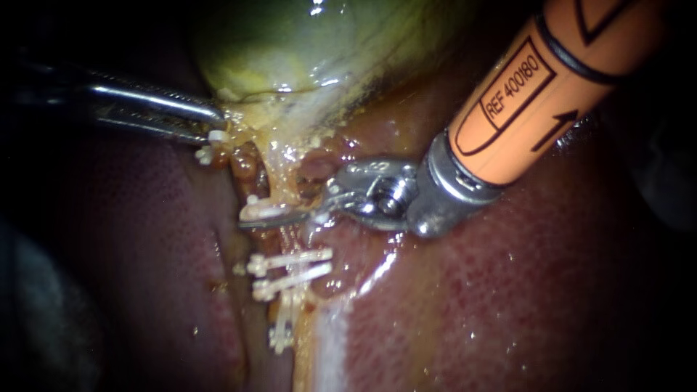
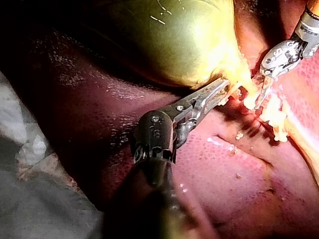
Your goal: Go to the cutting position right tube
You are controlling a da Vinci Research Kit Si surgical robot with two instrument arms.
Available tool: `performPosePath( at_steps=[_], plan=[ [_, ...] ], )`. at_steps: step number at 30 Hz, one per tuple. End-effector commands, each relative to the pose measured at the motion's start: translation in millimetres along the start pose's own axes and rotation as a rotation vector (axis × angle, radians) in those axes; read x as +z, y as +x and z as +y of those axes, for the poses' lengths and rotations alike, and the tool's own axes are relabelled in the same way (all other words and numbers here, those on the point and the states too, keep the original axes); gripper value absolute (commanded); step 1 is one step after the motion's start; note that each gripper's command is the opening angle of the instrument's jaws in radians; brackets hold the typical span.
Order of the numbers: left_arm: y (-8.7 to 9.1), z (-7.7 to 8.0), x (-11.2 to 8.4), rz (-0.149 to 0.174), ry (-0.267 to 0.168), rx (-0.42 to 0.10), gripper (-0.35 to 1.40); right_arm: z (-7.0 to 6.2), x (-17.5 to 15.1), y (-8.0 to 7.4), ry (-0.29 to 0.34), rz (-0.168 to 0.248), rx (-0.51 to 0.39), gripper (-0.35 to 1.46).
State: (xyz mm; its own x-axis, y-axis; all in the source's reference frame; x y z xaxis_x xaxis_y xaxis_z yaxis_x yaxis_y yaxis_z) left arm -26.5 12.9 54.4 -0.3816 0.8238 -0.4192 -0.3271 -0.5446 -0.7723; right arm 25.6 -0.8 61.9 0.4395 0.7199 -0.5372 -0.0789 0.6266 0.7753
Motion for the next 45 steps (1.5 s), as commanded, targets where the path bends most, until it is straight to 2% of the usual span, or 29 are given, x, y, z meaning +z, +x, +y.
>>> performPosePath(
  at_steps=[1,7,16,24,29,41,45],
  plan=[
    [0.0,0.0,0.0,0.000,-0.001,0.001,-0.35,0.0,0.0,0.0,0.000,0.000,0.000,1.19],
    [0.0,0.0,-0.1,0.000,-0.001,0.001,-0.35,0.0,-0.4,-0.2,0.005,-0.002,-0.007,1.44],
    [0.0,-0.1,-0.3,-0.003,-0.006,0.001,-0.35,-0.2,-2.9,-1.2,0.016,-0.007,-0.024,1.44],
    [0.0,-0.1,-0.5,-0.003,-0.008,0.001,-0.35,-1.4,-4.5,-2.2,0.048,0.012,-0.031,1.44],
    [0.0,-0.2,-0.5,-0.002,-0.005,0.001,-0.35,-2.0,-3.9,-2.4,0.074,0.016,-0.035,1.44],
    [0.0,-0.2,-0.5,-0.002,-0.005,0.001,-0.35,-2.2,-1.2,-3.3,0.137,0.025,-0.051,1.44],
    [0.0,-0.2,-0.5,-0.002,-0.005,0.001,-0.35,-2.2,0.0,-3.0,0.163,0.044,-0.062,1.42]
  ],
)
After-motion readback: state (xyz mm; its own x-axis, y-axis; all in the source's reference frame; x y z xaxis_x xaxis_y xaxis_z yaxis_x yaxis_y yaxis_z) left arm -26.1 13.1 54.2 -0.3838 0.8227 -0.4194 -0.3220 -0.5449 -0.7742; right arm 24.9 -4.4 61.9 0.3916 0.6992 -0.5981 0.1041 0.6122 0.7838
